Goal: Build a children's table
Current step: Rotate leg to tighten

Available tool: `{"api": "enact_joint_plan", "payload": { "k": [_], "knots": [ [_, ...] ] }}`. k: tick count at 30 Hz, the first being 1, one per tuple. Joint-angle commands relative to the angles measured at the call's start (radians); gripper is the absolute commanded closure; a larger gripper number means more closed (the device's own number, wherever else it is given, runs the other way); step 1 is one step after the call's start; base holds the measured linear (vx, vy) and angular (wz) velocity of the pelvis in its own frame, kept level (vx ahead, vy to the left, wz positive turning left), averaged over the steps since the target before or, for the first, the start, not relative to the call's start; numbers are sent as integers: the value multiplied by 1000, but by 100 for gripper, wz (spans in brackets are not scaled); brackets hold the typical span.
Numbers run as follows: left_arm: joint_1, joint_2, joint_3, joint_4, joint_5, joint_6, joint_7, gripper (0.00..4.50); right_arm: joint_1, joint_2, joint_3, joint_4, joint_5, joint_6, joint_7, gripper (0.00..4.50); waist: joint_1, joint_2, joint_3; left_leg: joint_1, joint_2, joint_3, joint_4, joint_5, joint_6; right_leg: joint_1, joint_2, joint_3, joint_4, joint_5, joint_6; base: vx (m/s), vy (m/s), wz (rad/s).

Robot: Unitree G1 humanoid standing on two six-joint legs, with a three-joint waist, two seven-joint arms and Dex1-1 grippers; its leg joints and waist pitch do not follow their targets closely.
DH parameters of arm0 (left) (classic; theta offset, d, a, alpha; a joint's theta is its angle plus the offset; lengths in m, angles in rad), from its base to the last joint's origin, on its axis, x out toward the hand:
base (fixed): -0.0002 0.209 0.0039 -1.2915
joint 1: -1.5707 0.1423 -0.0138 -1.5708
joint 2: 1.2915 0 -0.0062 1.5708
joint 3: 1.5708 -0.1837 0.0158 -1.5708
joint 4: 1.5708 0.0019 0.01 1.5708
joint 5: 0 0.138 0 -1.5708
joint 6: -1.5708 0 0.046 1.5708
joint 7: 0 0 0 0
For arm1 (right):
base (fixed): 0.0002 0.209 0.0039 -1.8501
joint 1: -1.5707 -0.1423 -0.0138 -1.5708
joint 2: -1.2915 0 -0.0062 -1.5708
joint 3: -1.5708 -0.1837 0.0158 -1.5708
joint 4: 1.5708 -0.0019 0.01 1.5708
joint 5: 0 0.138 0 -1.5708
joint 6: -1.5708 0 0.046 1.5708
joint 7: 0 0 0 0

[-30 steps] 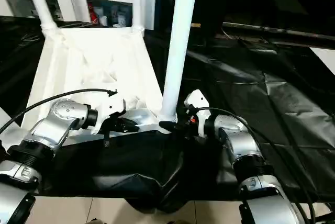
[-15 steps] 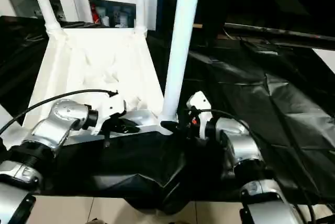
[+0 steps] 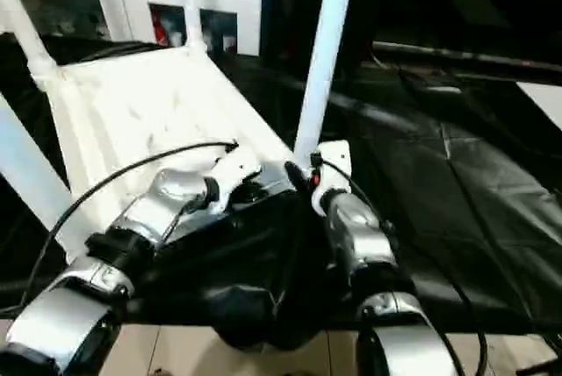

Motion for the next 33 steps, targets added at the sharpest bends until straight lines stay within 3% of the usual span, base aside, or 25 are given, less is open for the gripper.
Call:
{"api": "enact_joint_plan", "payload": {
  "k": [1,2,3,7,12,19,23,24,29,33],
  "knots": [
    [22,-65,-48,38,-13,-44,-16,450,1,62,93,-30,-2,-17,134,110,0,-13,-40,2,24,-14,-66,-322,44,23,-55,39,-93,-504,-91,0,0,0],
    [24,-55,-46,36,-17,-61,-34,450,4,51,92,-36,0,-23,151,104,0,-12,-40,3,24,-14,-66,-321,45,23,-55,39,-94,-507,-90,0,0,0],
    [25,-43,-42,34,-22,-73,-49,450,6,37,91,-41,2,-29,171,80,1,-19,-42,-1,24,-14,-65,-307,52,26,-55,39,-92,-498,-88,0,0,0],
    [35,4,-31,15,-31,-75,-103,450,13,-31,98,-65,13,-24,296,71,3,-16,-41,-3,25,-13,-65,-293,63,29,-57,39,-89,-481,-102,0,0,0],
    [74,108,-41,-39,-78,-166,-326,450,41,-173,143,-113,14,-23,554,71,10,-18,-42,-5,28,-12,-63,-271,79,33,-59,40,-86,-467,-107,0,0,0],
    [98,194,-39,-92,-118,-134,-484,450,45,-246,167,-148,23,-9,709,71,10,-10,-44,-1,39,-10,-66,-232,71,33,-53,43,-59,-287,-197,0,0,0],
    [98,201,-31,-82,-116,-144,-479,450,42,-243,178,-144,30,10,740,71,12,-15,-43,0,37,-7,-64,-240,62,35,-54,46,-57,-275,-204,0,0,0],
    [98,201,-31,-82,-116,-144,-479,450,42,-243,178,-144,30,10,740,97,12,-15,-43,0,36,-6,-64,-243,61,35,-55,47,-58,-283,-202,0,0,0],
    [107,200,-27,-86,-119,-146,-474,450,51,-236,189,-151,26,19,758,141,17,-18,-42,1,36,-6,-64,-239,57,35,-57,48,-62,-328,-179,0,0,0],
    [112,195,-26,-91,-118,-146,-467,450,59,-239,193,-159,25,26,764,167,17,-19,-44,2,37,-5,-62,-221,60,35,-55,48,-57,-291,-188,0,0,0]
  ]
}}
